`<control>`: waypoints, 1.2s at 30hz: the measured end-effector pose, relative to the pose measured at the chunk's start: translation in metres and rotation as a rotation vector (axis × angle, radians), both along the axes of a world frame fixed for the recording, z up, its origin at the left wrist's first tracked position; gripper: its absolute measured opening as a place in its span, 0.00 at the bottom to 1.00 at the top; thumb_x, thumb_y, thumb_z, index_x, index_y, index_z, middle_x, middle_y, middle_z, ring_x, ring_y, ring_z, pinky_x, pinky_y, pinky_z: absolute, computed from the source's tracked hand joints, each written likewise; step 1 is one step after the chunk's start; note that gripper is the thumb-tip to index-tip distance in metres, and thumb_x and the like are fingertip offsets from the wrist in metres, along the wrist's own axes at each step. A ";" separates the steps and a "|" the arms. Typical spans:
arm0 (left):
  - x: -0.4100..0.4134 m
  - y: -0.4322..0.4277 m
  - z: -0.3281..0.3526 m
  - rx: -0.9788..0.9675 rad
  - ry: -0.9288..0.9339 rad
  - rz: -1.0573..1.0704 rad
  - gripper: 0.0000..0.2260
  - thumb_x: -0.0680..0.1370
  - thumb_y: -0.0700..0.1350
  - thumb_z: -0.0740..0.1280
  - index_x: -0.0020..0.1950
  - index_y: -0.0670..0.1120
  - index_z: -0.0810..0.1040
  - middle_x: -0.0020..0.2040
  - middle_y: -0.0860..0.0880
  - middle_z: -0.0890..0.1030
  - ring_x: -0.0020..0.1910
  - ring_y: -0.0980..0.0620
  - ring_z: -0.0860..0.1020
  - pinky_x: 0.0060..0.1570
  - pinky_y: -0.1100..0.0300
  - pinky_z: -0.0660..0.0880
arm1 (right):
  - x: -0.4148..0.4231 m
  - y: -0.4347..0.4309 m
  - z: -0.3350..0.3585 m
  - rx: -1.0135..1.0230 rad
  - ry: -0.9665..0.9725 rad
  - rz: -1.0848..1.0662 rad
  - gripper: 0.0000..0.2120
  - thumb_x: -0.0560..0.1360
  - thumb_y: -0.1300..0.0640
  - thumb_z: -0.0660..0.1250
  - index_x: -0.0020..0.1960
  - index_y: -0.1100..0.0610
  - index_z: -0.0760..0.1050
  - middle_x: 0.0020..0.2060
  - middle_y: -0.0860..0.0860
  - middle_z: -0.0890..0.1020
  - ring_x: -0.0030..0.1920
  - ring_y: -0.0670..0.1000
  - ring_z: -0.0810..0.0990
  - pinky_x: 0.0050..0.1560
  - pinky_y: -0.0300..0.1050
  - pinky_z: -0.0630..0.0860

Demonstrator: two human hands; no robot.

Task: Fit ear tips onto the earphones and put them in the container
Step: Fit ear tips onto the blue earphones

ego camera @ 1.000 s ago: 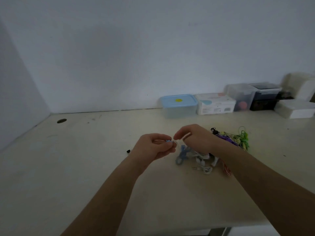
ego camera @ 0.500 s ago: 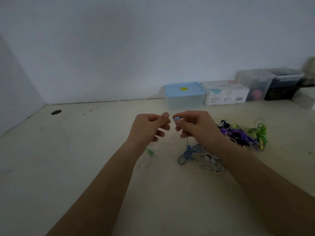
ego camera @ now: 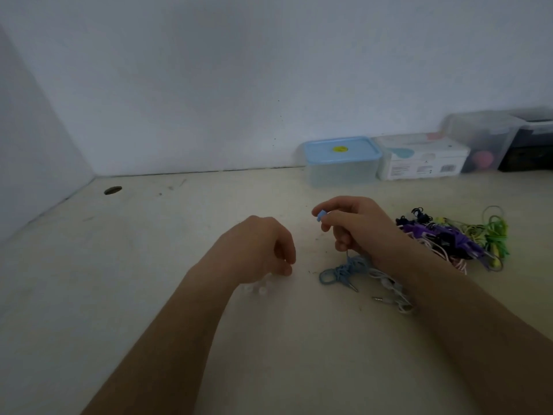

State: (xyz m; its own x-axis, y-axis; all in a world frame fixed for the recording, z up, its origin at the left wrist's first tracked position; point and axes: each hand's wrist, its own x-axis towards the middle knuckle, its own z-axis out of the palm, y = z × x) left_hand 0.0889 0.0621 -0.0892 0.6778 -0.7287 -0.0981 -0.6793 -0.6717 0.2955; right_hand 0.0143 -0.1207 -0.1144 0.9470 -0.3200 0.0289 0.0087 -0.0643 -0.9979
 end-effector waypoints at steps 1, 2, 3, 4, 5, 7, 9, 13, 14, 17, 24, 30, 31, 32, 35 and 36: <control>-0.001 -0.001 -0.001 0.010 -0.007 0.003 0.05 0.72 0.48 0.77 0.43 0.57 0.82 0.43 0.58 0.80 0.42 0.59 0.77 0.44 0.64 0.73 | -0.001 0.000 0.001 0.011 -0.003 -0.001 0.08 0.76 0.67 0.65 0.50 0.62 0.83 0.34 0.54 0.80 0.26 0.49 0.67 0.28 0.43 0.71; -0.003 -0.002 -0.002 0.015 -0.018 0.004 0.05 0.72 0.48 0.77 0.43 0.57 0.82 0.43 0.58 0.80 0.43 0.58 0.77 0.46 0.63 0.75 | -0.002 0.000 0.002 0.025 -0.009 0.002 0.08 0.77 0.67 0.65 0.50 0.62 0.82 0.34 0.55 0.81 0.26 0.49 0.67 0.28 0.43 0.71; -0.003 -0.003 -0.003 0.018 -0.029 0.005 0.05 0.72 0.47 0.76 0.43 0.57 0.83 0.43 0.58 0.80 0.43 0.58 0.78 0.47 0.61 0.77 | -0.003 0.000 0.002 0.041 -0.015 0.010 0.07 0.77 0.66 0.65 0.50 0.63 0.82 0.34 0.55 0.81 0.26 0.50 0.68 0.28 0.43 0.71; -0.004 -0.003 -0.004 0.020 -0.038 0.008 0.05 0.72 0.47 0.76 0.43 0.56 0.83 0.44 0.58 0.81 0.43 0.58 0.78 0.48 0.61 0.77 | -0.004 0.000 0.003 0.052 -0.021 0.020 0.07 0.77 0.66 0.65 0.49 0.63 0.82 0.34 0.55 0.81 0.25 0.50 0.68 0.28 0.44 0.71; -0.004 -0.004 -0.005 0.024 -0.046 0.011 0.05 0.72 0.46 0.76 0.44 0.56 0.83 0.44 0.58 0.81 0.44 0.58 0.78 0.49 0.60 0.78 | -0.005 0.000 0.003 0.053 -0.024 0.030 0.07 0.77 0.66 0.65 0.49 0.62 0.83 0.34 0.56 0.82 0.25 0.50 0.69 0.29 0.44 0.72; -0.005 -0.005 -0.006 0.028 -0.056 0.015 0.05 0.73 0.45 0.75 0.43 0.56 0.83 0.44 0.57 0.81 0.45 0.57 0.78 0.51 0.60 0.78 | -0.008 0.000 0.003 0.043 -0.025 0.048 0.07 0.77 0.64 0.66 0.49 0.62 0.83 0.35 0.56 0.82 0.26 0.50 0.72 0.30 0.44 0.74; -0.005 -0.006 -0.007 0.005 -0.078 0.018 0.06 0.74 0.45 0.73 0.42 0.57 0.81 0.45 0.57 0.80 0.44 0.57 0.78 0.52 0.60 0.78 | -0.010 0.000 0.003 0.045 -0.028 0.059 0.07 0.77 0.64 0.66 0.50 0.62 0.83 0.36 0.56 0.83 0.27 0.51 0.73 0.30 0.43 0.75; -0.008 -0.007 -0.008 -0.328 -0.100 0.042 0.06 0.75 0.45 0.72 0.44 0.57 0.81 0.43 0.59 0.81 0.41 0.60 0.78 0.43 0.71 0.73 | -0.013 -0.002 0.005 0.082 -0.059 0.061 0.06 0.77 0.64 0.67 0.51 0.62 0.81 0.40 0.58 0.85 0.30 0.53 0.77 0.33 0.45 0.77; -0.010 -0.008 -0.009 -0.464 -0.070 0.067 0.05 0.75 0.45 0.73 0.44 0.55 0.82 0.42 0.59 0.82 0.40 0.61 0.80 0.43 0.72 0.74 | -0.014 -0.002 0.005 0.085 -0.072 0.064 0.06 0.78 0.63 0.67 0.52 0.62 0.81 0.41 0.59 0.85 0.32 0.54 0.79 0.35 0.45 0.78; -0.015 -0.012 -0.012 -0.802 0.068 0.159 0.05 0.73 0.42 0.75 0.46 0.49 0.84 0.40 0.55 0.84 0.40 0.59 0.82 0.45 0.69 0.79 | -0.017 -0.002 0.006 0.056 -0.111 0.080 0.06 0.79 0.63 0.66 0.53 0.62 0.80 0.43 0.58 0.86 0.35 0.54 0.81 0.38 0.47 0.80; -0.020 -0.020 -0.016 -0.972 0.142 0.198 0.08 0.72 0.39 0.76 0.49 0.47 0.82 0.43 0.52 0.85 0.40 0.56 0.84 0.45 0.62 0.81 | -0.018 0.001 0.006 -0.039 -0.186 0.106 0.04 0.78 0.64 0.67 0.51 0.60 0.80 0.39 0.54 0.83 0.36 0.53 0.81 0.40 0.51 0.82; -0.023 -0.022 -0.016 -0.985 0.103 0.197 0.08 0.72 0.40 0.76 0.48 0.48 0.82 0.42 0.53 0.85 0.40 0.58 0.84 0.45 0.63 0.81 | -0.017 0.002 0.003 -0.102 -0.210 0.083 0.04 0.77 0.65 0.68 0.49 0.59 0.82 0.36 0.51 0.82 0.34 0.52 0.81 0.38 0.49 0.83; -0.024 -0.022 -0.016 -0.987 0.095 0.195 0.08 0.72 0.40 0.76 0.48 0.48 0.82 0.42 0.54 0.85 0.39 0.58 0.84 0.44 0.65 0.81 | -0.017 0.002 0.003 -0.113 -0.213 0.074 0.04 0.77 0.65 0.69 0.49 0.59 0.82 0.36 0.51 0.82 0.34 0.51 0.81 0.38 0.50 0.83; -0.024 -0.022 -0.016 -0.992 0.092 0.193 0.08 0.72 0.40 0.76 0.48 0.48 0.82 0.42 0.54 0.85 0.39 0.58 0.84 0.43 0.66 0.80 | -0.016 0.001 0.003 -0.120 -0.214 0.066 0.04 0.77 0.64 0.69 0.49 0.58 0.82 0.36 0.51 0.83 0.34 0.51 0.81 0.38 0.50 0.83; -0.025 -0.022 -0.015 -1.011 0.122 0.188 0.09 0.71 0.38 0.77 0.48 0.47 0.82 0.42 0.54 0.85 0.39 0.58 0.84 0.42 0.67 0.79 | -0.016 0.001 0.003 -0.131 -0.216 0.047 0.04 0.77 0.64 0.69 0.49 0.59 0.82 0.37 0.52 0.83 0.34 0.51 0.81 0.39 0.51 0.83; -0.025 -0.022 -0.014 -1.017 0.140 0.185 0.09 0.71 0.38 0.76 0.48 0.47 0.82 0.42 0.54 0.85 0.39 0.58 0.84 0.43 0.67 0.79 | -0.016 0.000 0.003 -0.133 -0.214 0.041 0.04 0.77 0.63 0.69 0.50 0.59 0.82 0.37 0.52 0.83 0.34 0.51 0.81 0.39 0.51 0.83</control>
